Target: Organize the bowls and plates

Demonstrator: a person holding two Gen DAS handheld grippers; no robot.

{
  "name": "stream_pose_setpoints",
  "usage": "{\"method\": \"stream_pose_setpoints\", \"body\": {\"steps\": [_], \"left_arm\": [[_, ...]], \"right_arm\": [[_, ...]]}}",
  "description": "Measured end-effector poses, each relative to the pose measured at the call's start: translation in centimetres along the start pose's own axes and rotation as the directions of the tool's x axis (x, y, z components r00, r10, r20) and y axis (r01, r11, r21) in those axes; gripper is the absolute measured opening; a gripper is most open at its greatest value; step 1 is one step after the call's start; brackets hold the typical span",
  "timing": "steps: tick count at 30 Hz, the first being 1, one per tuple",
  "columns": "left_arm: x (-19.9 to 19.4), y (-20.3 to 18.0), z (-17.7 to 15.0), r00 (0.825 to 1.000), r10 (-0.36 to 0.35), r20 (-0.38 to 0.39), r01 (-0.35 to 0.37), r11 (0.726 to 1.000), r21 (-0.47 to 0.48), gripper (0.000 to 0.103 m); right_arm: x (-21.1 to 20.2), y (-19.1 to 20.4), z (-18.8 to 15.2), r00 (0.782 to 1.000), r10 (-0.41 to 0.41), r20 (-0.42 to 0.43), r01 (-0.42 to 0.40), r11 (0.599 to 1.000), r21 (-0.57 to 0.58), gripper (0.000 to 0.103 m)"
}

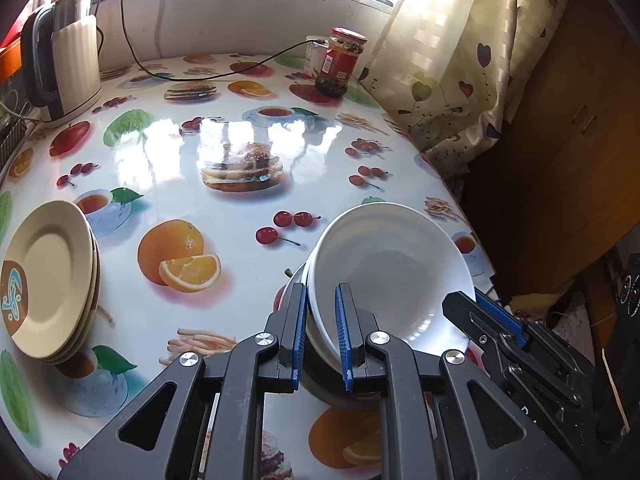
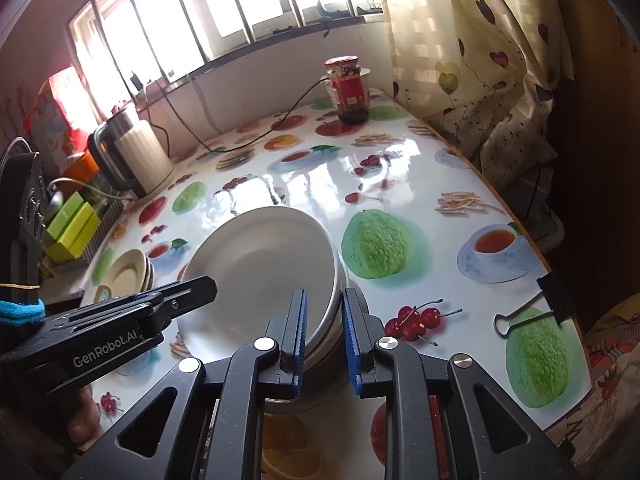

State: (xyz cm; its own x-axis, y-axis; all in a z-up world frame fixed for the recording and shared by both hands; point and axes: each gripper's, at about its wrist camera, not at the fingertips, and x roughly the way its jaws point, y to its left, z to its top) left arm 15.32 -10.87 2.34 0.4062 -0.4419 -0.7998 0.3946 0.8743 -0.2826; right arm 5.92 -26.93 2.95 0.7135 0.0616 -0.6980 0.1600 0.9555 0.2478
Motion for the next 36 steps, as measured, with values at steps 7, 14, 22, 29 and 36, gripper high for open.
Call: {"method": "stream_pose_setpoints", "body": {"steps": [7,14,22,29,36], "left_arm": [[0.0,0.0,0.0,1.0,0.0,-0.001,0.0,1.0,0.001,0.015],[0.0,0.1,0.0,1.0,-0.001,-0.002,0.001,1.0,-0.001,0.015],[0.0,0.2,-0.1,1.0,-0.004,0.002,0.004,1.0,0.001,0.015],[-0.1,0.1,-0.1,1.0,-0.006,0.007,0.006,1.0,0.008,0.017],[-1.3,-0.3,-0.5,0.998,0.022,0.063,-0.024,0.999,0.039,0.023]], "right_arm": [[0.2,-0.2,-0.2,1.0,-0.004,-0.003,0.004,1.0,0.002,0.019],[0.3,-0.2,-0.3,1.0,-0.005,-0.004,0.005,1.0,0.001,0.019],[0.3,-0.2,-0.2,1.0,-0.004,-0.002,0.004,1.0,0.004,0.02],[0.0,-0.3,-0.1,1.0,-0.011,0.016,0.01,1.0,0.014,0.035],[-0.9,-0.2,-0.2,0.999,-0.006,0.041,0.005,1.0,0.017,0.04]]}}
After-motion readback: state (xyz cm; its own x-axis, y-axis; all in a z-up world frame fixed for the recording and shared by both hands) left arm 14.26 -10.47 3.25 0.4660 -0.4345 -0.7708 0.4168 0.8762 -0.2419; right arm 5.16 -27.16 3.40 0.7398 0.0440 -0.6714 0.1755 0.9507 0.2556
